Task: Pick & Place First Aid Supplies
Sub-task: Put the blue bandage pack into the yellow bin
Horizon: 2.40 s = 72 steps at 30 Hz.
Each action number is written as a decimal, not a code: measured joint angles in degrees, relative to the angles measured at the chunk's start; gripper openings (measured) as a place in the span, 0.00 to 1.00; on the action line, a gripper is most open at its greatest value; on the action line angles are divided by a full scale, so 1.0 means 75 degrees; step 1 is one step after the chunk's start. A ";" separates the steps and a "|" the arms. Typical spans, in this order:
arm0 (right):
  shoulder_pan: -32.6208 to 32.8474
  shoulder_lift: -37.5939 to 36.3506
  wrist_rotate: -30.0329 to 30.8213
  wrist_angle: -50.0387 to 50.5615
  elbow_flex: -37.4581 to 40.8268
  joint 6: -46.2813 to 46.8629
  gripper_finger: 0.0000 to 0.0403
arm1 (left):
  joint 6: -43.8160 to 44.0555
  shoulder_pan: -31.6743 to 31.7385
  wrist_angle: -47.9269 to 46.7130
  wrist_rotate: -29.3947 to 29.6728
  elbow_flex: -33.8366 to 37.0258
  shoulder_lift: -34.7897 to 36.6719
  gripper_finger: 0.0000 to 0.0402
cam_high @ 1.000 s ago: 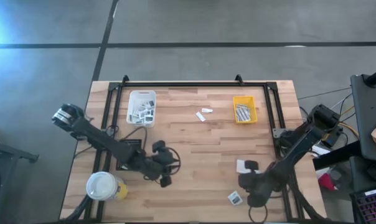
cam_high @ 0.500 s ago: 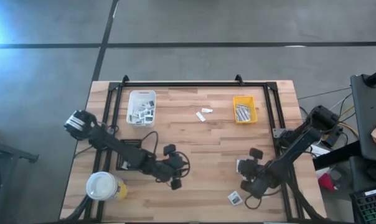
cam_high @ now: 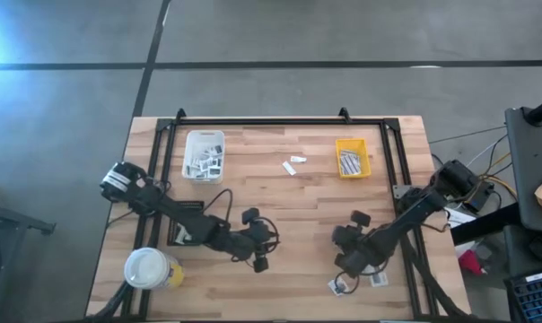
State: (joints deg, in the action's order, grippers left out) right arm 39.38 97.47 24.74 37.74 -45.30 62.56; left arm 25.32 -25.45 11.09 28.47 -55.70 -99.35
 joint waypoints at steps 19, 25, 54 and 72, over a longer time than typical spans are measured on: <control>-0.1541 0.0187 -0.0302 -0.2599 -0.0359 -0.2534 0.13 | 0.0024 0.0164 0.0154 -0.0058 0.0044 -0.0496 0.23; -0.1781 0.0184 -0.0447 -0.3484 -0.0351 -0.2988 0.13 | 0.0038 0.0284 0.0189 -0.0052 0.0067 -0.0530 0.23; -0.1335 -0.0220 -0.0539 -0.1704 -0.0044 -0.1503 0.02 | -0.0990 0.0629 0.1772 -0.1321 -0.0039 -0.0530 0.23; -0.1904 0.0687 -0.0625 -0.4872 -0.0047 -0.2498 0.02 | -0.1166 0.0801 0.1974 -0.1660 -0.0032 -0.1159 0.23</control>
State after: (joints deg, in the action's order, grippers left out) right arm 25.10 102.63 20.05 1.20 -45.65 43.83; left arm 16.58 -19.44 25.90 16.02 -55.94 -108.04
